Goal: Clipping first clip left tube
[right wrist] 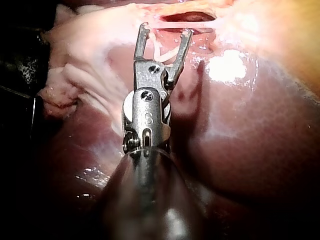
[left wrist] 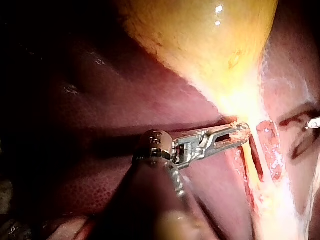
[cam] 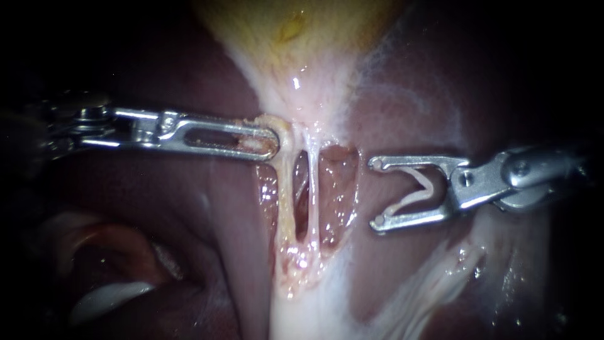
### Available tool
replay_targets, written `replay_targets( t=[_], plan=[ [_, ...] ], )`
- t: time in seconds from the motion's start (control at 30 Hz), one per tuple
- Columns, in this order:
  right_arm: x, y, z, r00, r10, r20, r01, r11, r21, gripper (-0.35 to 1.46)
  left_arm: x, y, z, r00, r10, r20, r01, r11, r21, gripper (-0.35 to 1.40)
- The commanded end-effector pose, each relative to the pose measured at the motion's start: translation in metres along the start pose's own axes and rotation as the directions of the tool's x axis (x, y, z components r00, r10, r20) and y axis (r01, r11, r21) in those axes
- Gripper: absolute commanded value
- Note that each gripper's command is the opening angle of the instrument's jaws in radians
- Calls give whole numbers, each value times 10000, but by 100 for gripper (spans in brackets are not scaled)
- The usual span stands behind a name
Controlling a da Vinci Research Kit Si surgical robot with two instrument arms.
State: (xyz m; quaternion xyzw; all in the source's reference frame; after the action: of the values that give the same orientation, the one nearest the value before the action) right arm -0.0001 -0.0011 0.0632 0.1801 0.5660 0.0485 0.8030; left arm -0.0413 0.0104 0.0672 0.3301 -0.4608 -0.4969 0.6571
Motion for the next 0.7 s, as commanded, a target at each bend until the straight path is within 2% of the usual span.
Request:
replay_targets(
  t=[0.03, 0.2, 0.47, 0.7],
  plan=[
    [0, 0, 0, 10000, 0, 2, 0, 10000, 0, 50, 0, -1, -1, 10000, -3, -2, 3, 10000, 2, -35],
    [0, 0, 0, 10000, 0, -7, 0, 10000, 28, 50, -1, -6, -10, 10000, -24, -31, 24, 10000, 33, -35],
    [0, 0, 2, 10000, -4, -4, 4, 10000, 20, 50, -8, -38, -38, 9998, -148, -151, 149, 9998, 118, -35],
    [-4, -3, 15, 10000, -47, -21, 48, 10000, 84, 50, -13, -52, -51, 9996, -268, -58, 269, 9996, 127, -35]
  ],
)
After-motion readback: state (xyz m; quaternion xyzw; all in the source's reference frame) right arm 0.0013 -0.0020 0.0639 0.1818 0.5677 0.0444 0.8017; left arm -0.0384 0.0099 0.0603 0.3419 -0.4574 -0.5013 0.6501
